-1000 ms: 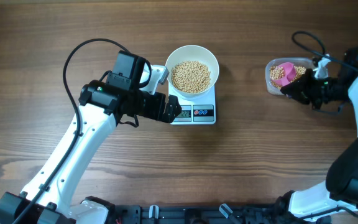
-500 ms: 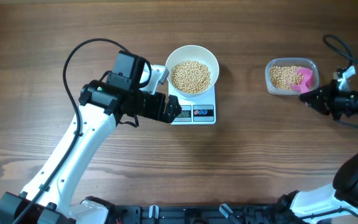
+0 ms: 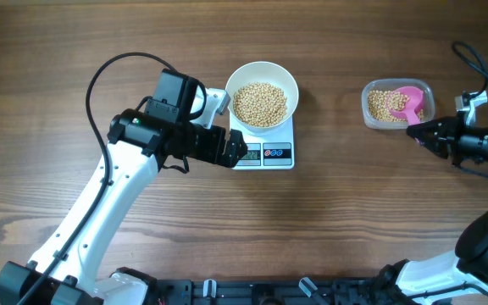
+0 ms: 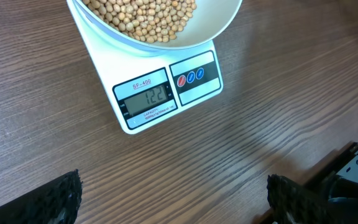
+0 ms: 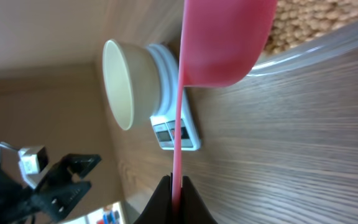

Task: Scoop item into bowl and weigh 150g on scale
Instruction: 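Drag the scoop through the soybeans in the tub and lift it, then carry the filled scoop left over the white bowl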

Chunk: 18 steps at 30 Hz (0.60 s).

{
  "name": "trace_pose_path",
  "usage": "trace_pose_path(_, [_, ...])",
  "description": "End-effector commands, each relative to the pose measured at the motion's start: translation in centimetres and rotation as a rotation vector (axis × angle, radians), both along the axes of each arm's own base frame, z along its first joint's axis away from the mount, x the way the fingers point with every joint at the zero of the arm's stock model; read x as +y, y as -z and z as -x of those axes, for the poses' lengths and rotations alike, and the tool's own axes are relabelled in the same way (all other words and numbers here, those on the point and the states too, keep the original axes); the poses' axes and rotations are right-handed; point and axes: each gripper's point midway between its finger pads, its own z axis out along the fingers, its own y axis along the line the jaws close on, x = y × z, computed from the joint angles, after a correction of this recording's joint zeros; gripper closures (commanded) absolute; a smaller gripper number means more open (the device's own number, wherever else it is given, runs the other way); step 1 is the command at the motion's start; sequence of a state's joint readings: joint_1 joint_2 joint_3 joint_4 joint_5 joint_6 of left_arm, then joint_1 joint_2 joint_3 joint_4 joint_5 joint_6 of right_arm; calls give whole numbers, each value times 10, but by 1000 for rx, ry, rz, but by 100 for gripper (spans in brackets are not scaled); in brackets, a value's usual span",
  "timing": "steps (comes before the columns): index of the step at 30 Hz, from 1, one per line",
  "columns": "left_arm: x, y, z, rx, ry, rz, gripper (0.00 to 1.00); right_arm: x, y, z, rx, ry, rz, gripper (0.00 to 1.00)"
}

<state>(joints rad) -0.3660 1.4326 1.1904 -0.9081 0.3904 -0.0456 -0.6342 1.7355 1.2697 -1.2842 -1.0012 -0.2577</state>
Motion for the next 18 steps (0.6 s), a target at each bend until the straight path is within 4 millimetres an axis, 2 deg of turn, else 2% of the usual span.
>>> trace_pose_path(1, [-2,-1,-1,-7,16,6,0,11,-18,-2,-145,-51,-71,96])
trace_pose_path(8, [-2,-1,-1,-7,16,6,0,33,-40,11,-274,-143,-125,96])
trace_pose_path(12, [-2,-1,-1,-7,16,6,0,49,-45,12,-280,-185,-148,96])
trace_pose_path(18, [-2,-1,-1,-7,16,6,0,101,-53,11,-306,-373,-148,96])
